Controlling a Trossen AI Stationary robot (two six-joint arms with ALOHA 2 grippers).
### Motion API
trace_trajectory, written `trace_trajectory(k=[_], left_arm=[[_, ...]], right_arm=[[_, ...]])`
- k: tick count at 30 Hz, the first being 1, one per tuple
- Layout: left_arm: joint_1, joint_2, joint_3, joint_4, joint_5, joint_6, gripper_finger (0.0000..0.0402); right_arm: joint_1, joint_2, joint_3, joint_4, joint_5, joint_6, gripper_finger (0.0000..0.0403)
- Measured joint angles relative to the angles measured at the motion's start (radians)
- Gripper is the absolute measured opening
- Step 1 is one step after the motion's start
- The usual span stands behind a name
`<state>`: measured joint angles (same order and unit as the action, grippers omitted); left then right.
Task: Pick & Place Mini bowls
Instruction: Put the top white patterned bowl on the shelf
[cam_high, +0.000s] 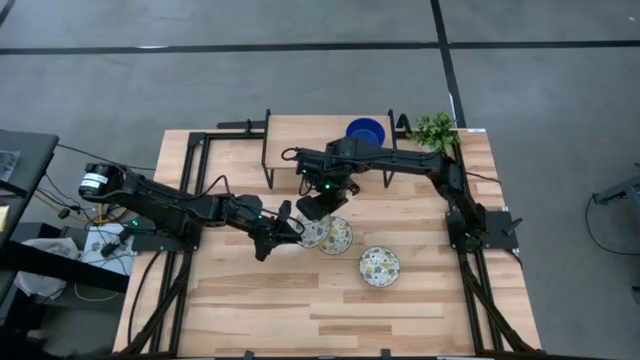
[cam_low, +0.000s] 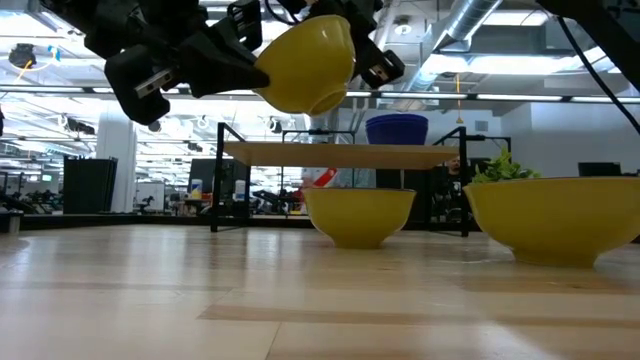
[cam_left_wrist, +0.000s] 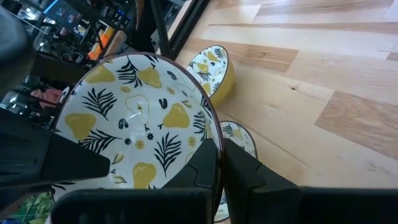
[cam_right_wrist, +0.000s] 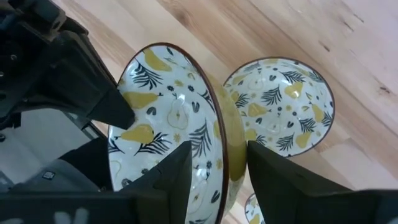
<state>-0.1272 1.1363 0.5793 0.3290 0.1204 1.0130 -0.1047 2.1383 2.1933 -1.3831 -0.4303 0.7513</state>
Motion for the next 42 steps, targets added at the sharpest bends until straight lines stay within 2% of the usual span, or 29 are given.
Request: trace_trajectory(k=[16,25,29,35,42], left_arm=[[0.000,-0.011,-0.002,-0.045,-0.036,-0.034,0.0008],[0.004,-0.055,-0.003,-0.082,-0.161,-0.031,0.0008],[0.017,-0.078,-0.003,-0.097,-0.197,-0.030,0.0008],[0.057,-0.115,-0.003,-0.097,-0.226,-0.017,0.0008],[0.119,-0.118,0.080,-0.179,-0.225,0.017,0.0008]], right_arm=[[-0.021,-0.058,-0.002,-0.038,0.015,0.001,0.0131],[-0.009,-0.123,-0.002,-0.105,0.085,-0.037,0.0131],[0.011,-0.165,-0.002,-0.135,0.199,-0.132,0.0131],[0.057,-0.238,-0.003,-0.143,0.425,-0.260,0.0131],[0.093,-0.310,-0.006,-0.160,0.807,-0.241,0.0134]])
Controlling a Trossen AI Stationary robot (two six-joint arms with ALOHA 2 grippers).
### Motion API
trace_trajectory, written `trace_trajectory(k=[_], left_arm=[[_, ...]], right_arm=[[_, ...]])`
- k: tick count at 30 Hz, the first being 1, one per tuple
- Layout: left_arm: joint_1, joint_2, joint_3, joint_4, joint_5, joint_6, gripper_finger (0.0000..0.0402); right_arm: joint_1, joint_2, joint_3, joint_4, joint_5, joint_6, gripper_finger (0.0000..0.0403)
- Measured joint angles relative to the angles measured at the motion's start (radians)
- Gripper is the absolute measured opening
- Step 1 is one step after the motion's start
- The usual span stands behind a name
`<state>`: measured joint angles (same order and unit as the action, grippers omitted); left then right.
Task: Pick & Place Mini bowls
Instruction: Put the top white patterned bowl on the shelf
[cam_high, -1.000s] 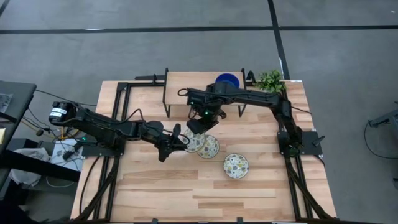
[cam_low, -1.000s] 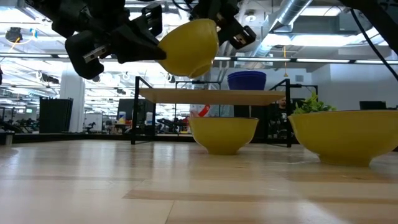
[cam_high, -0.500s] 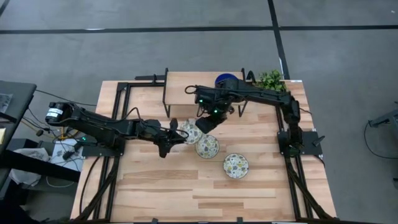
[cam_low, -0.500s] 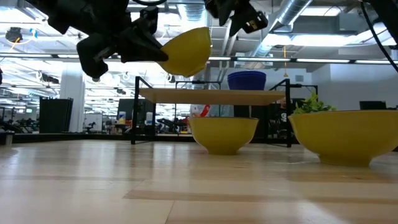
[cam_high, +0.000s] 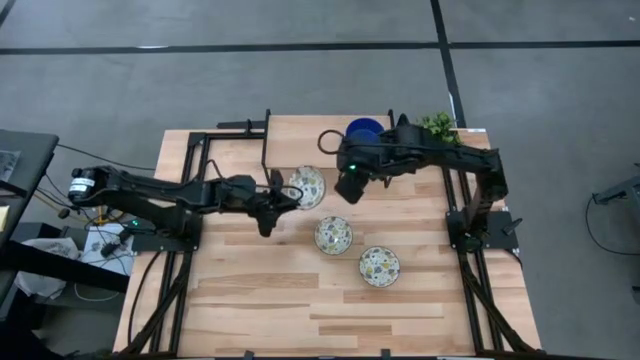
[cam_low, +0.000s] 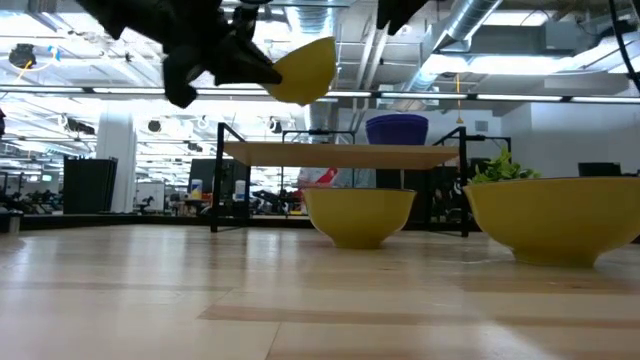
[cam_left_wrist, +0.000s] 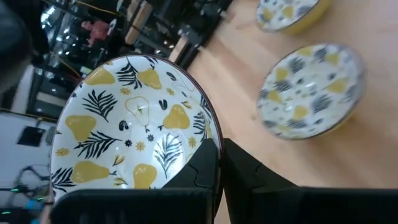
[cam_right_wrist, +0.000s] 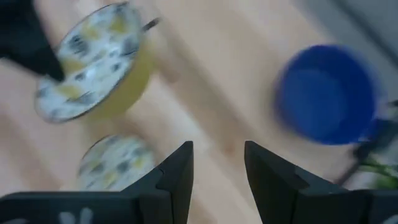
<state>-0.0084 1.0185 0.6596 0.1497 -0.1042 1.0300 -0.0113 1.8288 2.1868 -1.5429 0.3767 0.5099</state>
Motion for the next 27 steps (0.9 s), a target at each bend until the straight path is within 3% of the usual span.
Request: trace_trajectory(k=[3,12,18,27], left_arm=[[0.040,0.020,0.044,-0.024,0.000,0.061,0.0008],[0.240,0.079,0.203,-0.088,-0.001,0.099,0.0008],[0.333,0.129,0.323,-0.204,-0.001,0.099,0.0009],[0.394,0.266,0.487,-0.373,-0.001,0.099,0.0009]], right_arm=[[0.003,-0.020,0.000,-0.014,0.069,0.021,0.0133],[0.005,-0.038,-0.058,-0.026,0.117,0.006,0.0133],[0.004,-0.154,-0.294,0.040,0.156,0.050,0.0134],[0.015,-0.509,-0.763,0.526,0.073,0.059,0.0136]])
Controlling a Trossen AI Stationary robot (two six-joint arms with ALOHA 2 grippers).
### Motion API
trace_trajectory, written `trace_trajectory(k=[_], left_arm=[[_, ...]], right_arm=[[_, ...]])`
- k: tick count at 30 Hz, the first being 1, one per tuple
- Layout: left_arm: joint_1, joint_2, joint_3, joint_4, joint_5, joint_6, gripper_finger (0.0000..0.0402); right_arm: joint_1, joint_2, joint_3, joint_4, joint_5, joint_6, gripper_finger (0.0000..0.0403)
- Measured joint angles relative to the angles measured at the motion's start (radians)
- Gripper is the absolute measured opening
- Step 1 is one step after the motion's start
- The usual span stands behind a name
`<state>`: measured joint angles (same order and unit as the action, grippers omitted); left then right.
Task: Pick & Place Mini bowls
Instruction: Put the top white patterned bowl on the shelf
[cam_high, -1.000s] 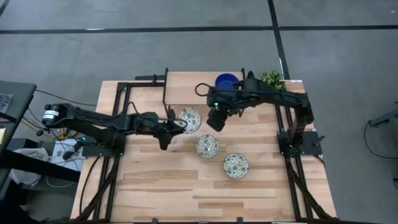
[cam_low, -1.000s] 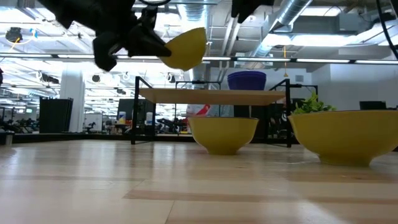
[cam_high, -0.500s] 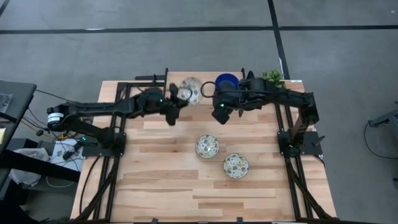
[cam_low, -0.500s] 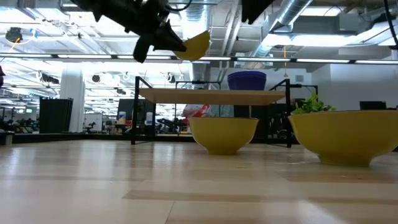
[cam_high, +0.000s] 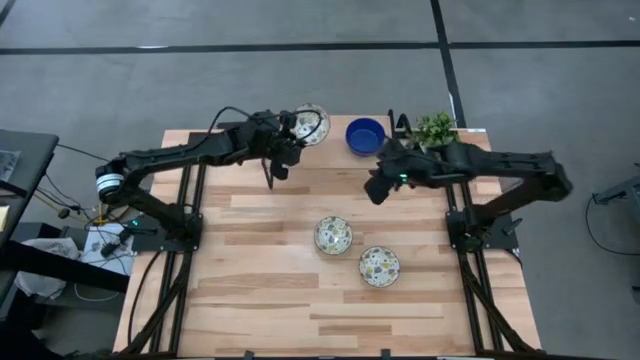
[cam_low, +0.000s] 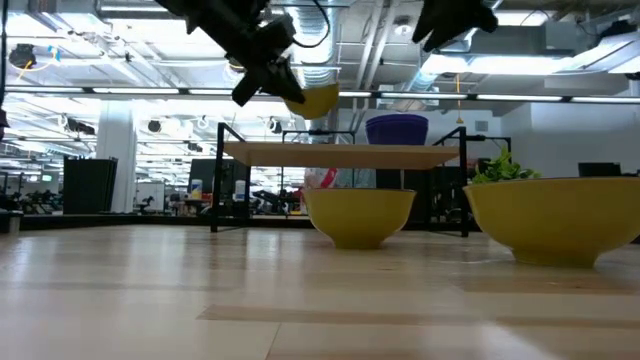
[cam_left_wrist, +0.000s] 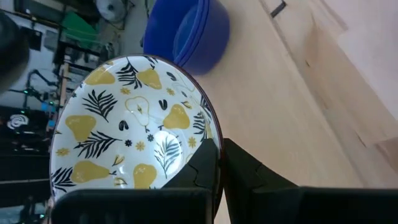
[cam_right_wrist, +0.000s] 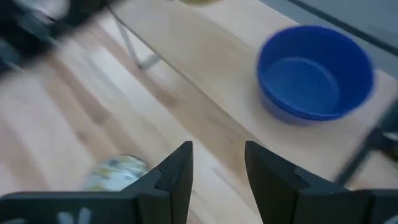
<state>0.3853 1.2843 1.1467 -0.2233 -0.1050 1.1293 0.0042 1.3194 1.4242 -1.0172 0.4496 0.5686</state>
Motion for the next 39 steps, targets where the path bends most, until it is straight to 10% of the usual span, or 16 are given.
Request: trace_trajectory(k=[16,31,39], left_arm=[[0.036,0.108,0.177,-0.254,-0.034,-0.013,0.0009],[0.036,0.108,0.184,-0.320,0.001,-0.118,0.0009],[0.036,0.108,0.184,-0.322,0.031,-0.125,0.0009]], right_arm=[[0.130,-0.397,-0.525,0.516,0.112,0.009,0.0134],[0.100,-0.411,-0.554,0.473,0.150,0.088,0.0133],[0.023,-0.502,-0.554,0.458,-0.026,-0.033,0.0137]])
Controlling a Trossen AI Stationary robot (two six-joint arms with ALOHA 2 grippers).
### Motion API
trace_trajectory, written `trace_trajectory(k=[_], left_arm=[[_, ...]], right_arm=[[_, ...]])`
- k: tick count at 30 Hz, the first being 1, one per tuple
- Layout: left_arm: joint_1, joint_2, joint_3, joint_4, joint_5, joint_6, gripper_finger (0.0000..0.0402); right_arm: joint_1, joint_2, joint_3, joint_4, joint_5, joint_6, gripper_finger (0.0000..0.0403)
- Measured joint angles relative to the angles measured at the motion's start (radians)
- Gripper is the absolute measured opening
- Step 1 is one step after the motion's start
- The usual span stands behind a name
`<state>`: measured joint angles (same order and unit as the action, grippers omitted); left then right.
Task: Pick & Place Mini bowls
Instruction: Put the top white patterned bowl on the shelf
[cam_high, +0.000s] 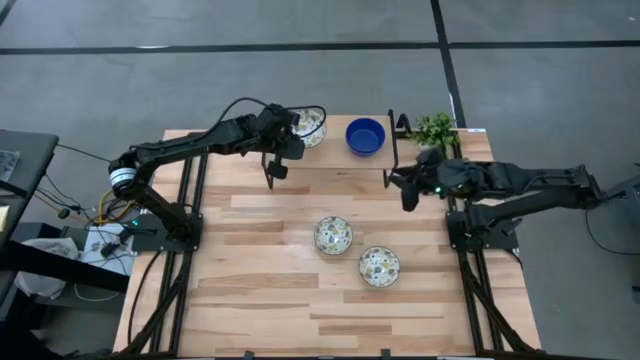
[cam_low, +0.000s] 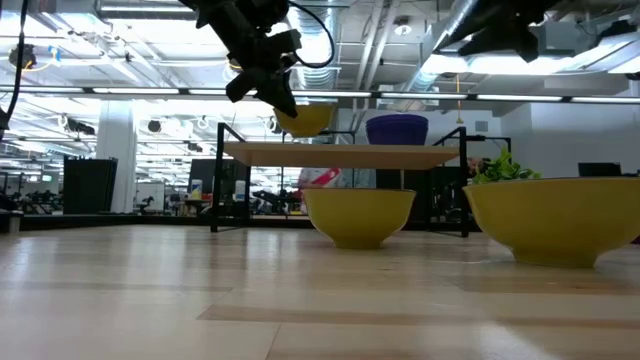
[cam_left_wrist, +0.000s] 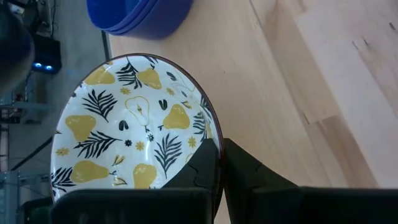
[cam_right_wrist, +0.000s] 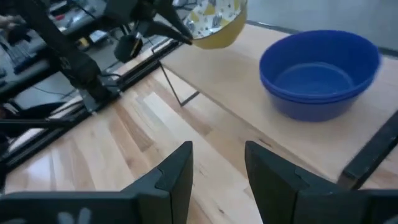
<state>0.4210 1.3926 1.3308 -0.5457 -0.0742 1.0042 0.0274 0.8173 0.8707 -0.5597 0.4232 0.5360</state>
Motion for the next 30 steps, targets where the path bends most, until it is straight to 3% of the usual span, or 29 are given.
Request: trace_trajectory(k=[6,12,18,30], left_arm=[[0.000,0.000,0.000,-0.001,0.001,-0.019,0.0009],[0.000,0.000,0.000,-0.005,0.015,-0.039,0.0009],[0.000,0.016,0.000,-0.003,0.018,-0.044,0.0009],[-0.001,0.029,0.000,-0.008,0.020,-0.089,0.0009]], right_arm=[[-0.034,-0.129,-0.073,0.028,-0.031,-0.012,0.0133],[-0.004,-0.230,-0.255,0.246,-0.054,-0.013,0.0134],[0.028,-0.241,-0.389,0.403,-0.110,-0.007,0.0133],[0.029,-0.244,-0.414,0.434,-0.110,0.032,0.0134]])
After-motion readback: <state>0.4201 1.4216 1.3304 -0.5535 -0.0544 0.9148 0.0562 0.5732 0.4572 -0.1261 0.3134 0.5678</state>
